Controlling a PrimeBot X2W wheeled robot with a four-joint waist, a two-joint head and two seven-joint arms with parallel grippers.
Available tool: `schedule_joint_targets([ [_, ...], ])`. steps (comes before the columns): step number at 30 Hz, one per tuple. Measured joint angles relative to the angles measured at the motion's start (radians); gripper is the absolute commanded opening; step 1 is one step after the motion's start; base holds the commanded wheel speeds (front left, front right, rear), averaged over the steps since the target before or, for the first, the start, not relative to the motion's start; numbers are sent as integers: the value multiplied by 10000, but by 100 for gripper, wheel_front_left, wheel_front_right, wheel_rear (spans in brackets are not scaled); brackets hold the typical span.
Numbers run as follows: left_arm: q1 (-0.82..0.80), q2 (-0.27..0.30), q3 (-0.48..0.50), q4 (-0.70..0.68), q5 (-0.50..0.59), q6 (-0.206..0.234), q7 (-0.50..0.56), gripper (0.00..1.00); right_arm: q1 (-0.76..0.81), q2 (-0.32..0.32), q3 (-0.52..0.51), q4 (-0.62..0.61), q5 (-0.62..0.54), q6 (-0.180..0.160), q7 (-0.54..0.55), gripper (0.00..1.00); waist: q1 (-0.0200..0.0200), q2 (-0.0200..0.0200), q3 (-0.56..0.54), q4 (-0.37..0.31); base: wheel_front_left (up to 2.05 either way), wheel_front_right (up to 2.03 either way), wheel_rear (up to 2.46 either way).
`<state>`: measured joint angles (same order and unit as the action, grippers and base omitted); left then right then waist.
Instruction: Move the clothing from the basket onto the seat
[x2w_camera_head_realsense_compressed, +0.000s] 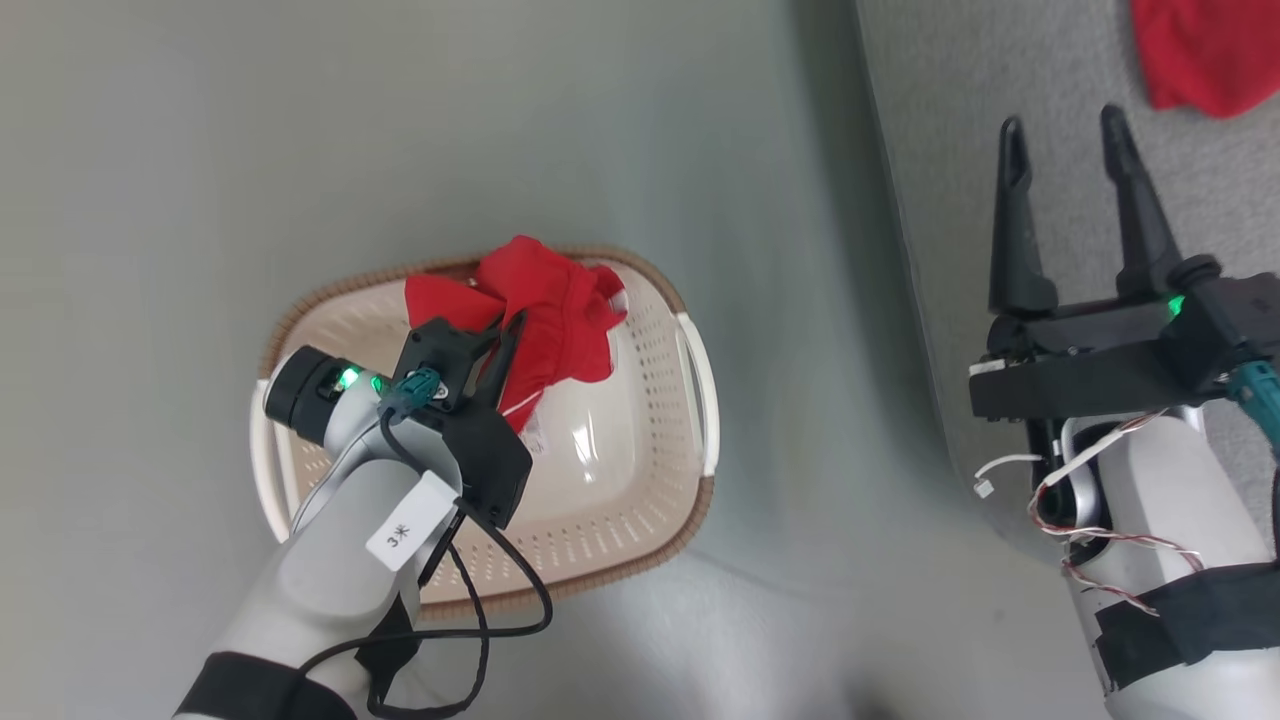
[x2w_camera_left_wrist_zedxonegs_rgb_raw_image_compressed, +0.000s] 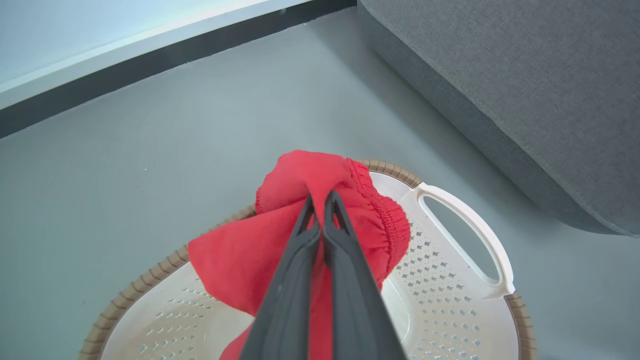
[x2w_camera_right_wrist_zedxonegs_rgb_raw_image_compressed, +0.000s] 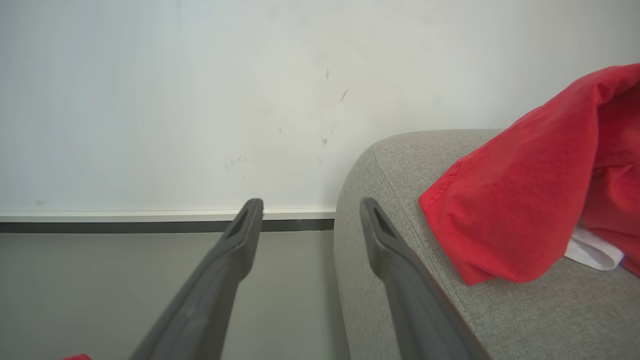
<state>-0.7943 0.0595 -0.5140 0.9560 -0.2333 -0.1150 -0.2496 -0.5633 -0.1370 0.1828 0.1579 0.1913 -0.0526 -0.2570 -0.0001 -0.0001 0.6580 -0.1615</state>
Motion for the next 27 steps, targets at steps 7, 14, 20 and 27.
schedule_joint_targets([
  [7,253,-12,336,-568,-297,-8,-2,0,110,130,148,531,-2,153,0,100,0,1,-1004,257,0,0,0],
  [14,660,40,552,-1377,-560,-81,-2,0,583,324,345,1160,6,353,2,100,-1,0,-2047,457,0,0,0],
  [20,1043,297,698,-1923,-635,-82,-2,0,774,479,625,1691,23,543,2,100,0,0,-2956,545,0,0,0],
  [27,1470,370,740,-2368,-650,-84,-2,0,1261,562,777,2184,111,719,2,100,0,0,-4013,569,0,0,0],
])
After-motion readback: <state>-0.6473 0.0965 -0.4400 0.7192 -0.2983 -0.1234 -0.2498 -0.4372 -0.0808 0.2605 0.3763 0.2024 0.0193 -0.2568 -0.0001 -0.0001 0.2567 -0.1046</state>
